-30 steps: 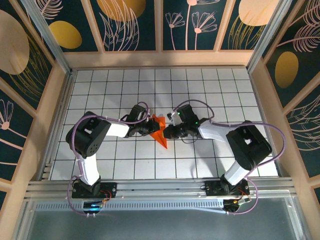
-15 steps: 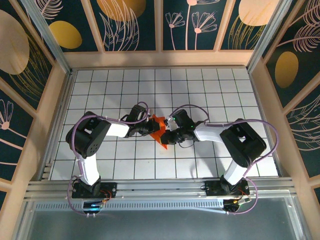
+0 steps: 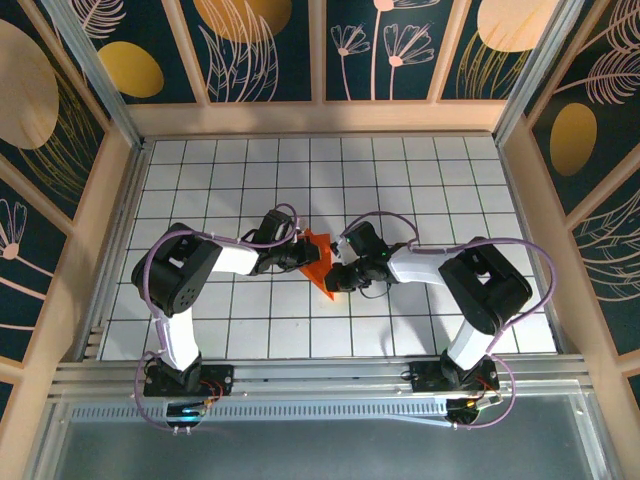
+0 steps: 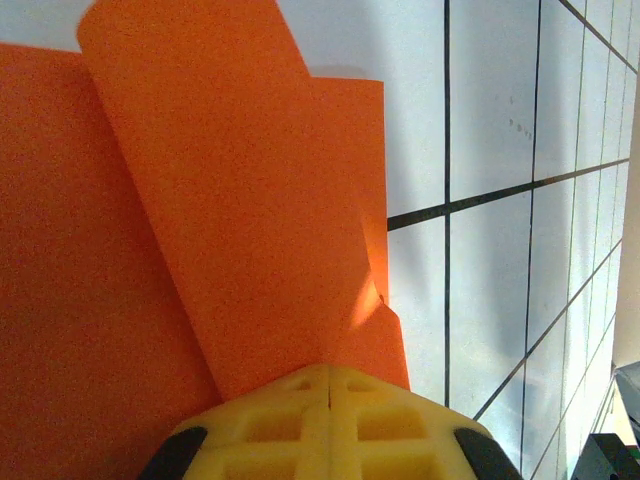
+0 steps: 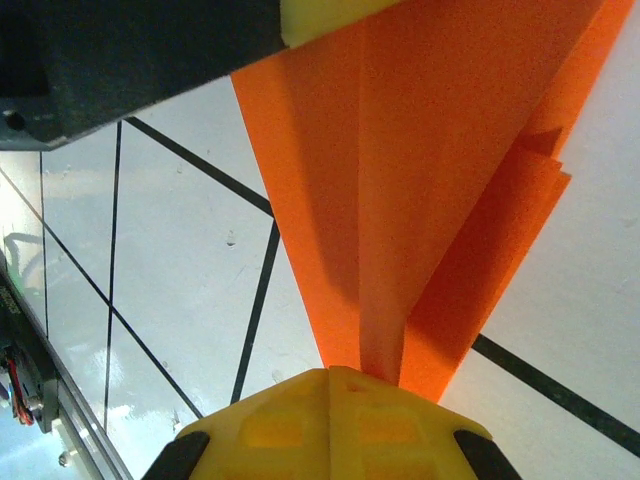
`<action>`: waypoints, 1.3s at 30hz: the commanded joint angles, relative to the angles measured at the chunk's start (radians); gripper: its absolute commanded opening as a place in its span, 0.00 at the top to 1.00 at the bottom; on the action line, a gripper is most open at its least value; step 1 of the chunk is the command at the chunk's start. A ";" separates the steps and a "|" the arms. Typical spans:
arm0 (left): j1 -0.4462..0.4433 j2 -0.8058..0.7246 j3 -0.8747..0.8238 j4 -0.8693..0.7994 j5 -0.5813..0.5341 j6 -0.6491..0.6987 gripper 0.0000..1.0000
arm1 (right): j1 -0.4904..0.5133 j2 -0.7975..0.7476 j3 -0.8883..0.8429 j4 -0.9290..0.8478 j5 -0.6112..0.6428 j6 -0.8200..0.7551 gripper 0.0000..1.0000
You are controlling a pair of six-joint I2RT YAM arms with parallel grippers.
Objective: Fold a paper plane with a square sheet of paper (fold left side to right side)
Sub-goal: Fourth fold the wing at the center of the table.
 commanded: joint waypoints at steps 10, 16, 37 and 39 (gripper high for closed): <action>0.005 0.049 -0.028 -0.124 -0.116 0.036 1.00 | 0.015 0.002 -0.018 -0.083 0.040 -0.036 0.99; 0.005 0.054 -0.028 -0.123 -0.116 0.035 1.00 | 0.019 0.001 -0.018 -0.095 0.039 -0.040 0.99; 0.005 0.050 -0.022 -0.134 -0.121 0.037 1.00 | 0.022 -0.009 -0.032 -0.129 0.046 -0.047 0.99; 0.005 0.050 -0.022 -0.134 -0.121 0.038 1.00 | 0.022 -0.010 -0.035 -0.133 0.046 -0.048 0.99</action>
